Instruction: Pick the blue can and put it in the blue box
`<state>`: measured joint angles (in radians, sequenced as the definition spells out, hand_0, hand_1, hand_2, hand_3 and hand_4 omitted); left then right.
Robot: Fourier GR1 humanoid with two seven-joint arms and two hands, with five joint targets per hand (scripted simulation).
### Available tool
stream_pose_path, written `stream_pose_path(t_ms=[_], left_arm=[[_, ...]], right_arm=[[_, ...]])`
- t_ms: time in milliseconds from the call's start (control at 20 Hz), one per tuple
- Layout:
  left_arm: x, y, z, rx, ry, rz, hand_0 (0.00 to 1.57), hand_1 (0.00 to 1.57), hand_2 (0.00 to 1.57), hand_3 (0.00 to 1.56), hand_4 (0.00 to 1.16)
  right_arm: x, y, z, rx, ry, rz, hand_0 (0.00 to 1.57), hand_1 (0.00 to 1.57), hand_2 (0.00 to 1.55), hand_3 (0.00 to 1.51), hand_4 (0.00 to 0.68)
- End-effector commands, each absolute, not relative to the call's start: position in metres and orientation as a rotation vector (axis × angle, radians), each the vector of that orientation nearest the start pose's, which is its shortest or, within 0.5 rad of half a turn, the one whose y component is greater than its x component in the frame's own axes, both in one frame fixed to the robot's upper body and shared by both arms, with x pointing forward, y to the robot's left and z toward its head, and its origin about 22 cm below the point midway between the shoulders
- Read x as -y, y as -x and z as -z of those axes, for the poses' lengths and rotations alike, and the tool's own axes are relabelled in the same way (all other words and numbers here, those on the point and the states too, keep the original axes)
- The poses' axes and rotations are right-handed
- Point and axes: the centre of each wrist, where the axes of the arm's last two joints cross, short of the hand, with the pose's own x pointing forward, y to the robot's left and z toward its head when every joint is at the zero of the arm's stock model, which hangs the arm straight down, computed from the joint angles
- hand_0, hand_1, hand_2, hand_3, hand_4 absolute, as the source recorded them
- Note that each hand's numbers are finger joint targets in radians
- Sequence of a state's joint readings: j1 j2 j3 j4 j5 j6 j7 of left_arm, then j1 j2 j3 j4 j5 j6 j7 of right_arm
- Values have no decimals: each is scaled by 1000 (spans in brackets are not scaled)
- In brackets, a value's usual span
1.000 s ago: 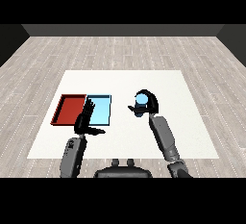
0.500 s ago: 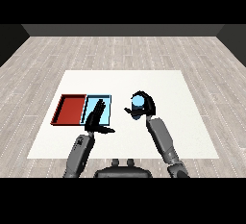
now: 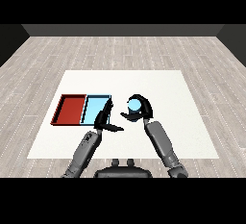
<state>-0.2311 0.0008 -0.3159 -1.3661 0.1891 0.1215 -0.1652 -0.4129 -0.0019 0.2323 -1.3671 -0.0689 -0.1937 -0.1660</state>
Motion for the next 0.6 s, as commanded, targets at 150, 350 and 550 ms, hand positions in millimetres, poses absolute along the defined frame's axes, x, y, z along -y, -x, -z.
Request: stream_pose_path(t_ms=[150, 350, 550], left_arm=[[-102, -271, 12, 1672, 305, 160, 0, 0, 0, 0, 0], [-96, -294, 3, 1651, 328, 148, 0, 0, 0, 0, 0], [-98, -294, 13, 1614, 330, 136, 0, 0, 0, 0, 0]], right_arm=[[108, -329, -67, 1903, -205, -196, 1420, 1420, 1458, 1426, 615], [101, -313, -78, 1907, -218, -190, 1432, 1432, 1464, 1425, 608], [91, -312, -59, 1923, -227, -202, 1440, 1440, 1464, 1421, 612]])
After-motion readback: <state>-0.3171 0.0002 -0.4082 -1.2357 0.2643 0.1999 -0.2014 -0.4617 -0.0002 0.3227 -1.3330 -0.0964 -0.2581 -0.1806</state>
